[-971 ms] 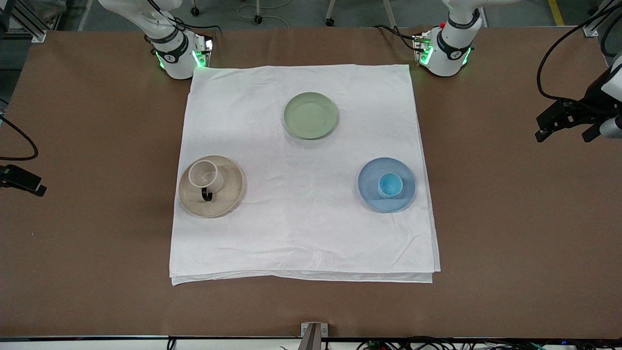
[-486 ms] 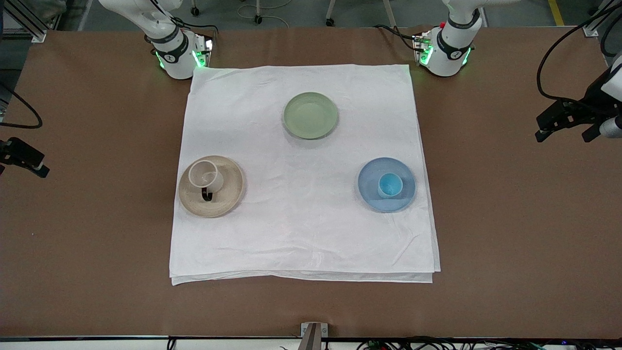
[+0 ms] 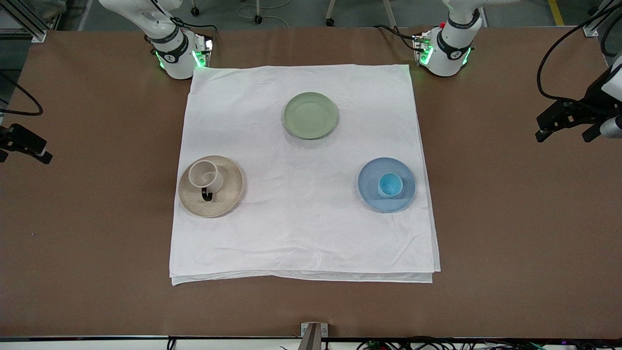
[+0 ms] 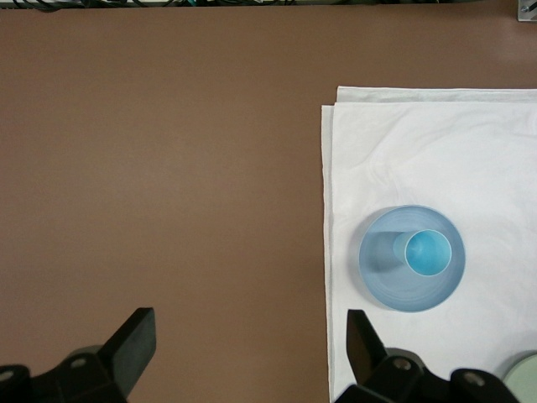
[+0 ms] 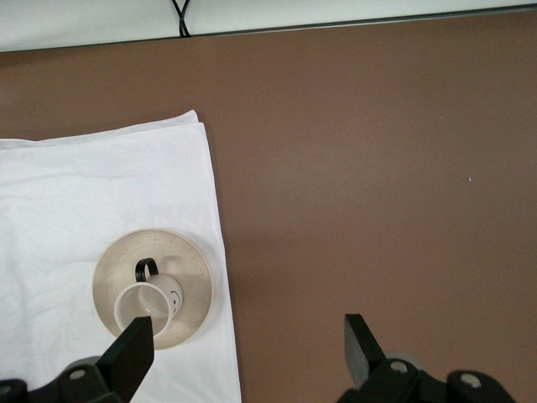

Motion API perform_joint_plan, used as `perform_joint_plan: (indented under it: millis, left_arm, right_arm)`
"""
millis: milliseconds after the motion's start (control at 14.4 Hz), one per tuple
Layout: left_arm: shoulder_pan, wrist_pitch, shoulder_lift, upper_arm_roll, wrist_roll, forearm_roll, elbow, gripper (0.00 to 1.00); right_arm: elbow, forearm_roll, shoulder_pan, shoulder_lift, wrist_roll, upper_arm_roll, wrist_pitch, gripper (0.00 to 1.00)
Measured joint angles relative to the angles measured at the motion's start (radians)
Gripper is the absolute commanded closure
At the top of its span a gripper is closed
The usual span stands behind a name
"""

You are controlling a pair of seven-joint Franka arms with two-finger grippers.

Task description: Place blue cup in blue plate and white mug in gray plate

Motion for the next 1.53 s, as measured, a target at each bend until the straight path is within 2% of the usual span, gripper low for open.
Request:
perform_joint_plan:
  millis: [1110,1526]
  left_arm:
    - [0.000,-0.002,0.000,0.000,0.000,0.000,0.002,0.00]
    - [-0.008,-0.109,0.001,-0.001,0.000,0.000,0.001,0.00]
  right_arm:
    - [-0.090,-0.027,-0.004,-0.017,0.000,-0.004,0.030,0.00]
    - [-0.108,-0.027,-0.004,-0.037,0.000,-0.003,0.030,0.00]
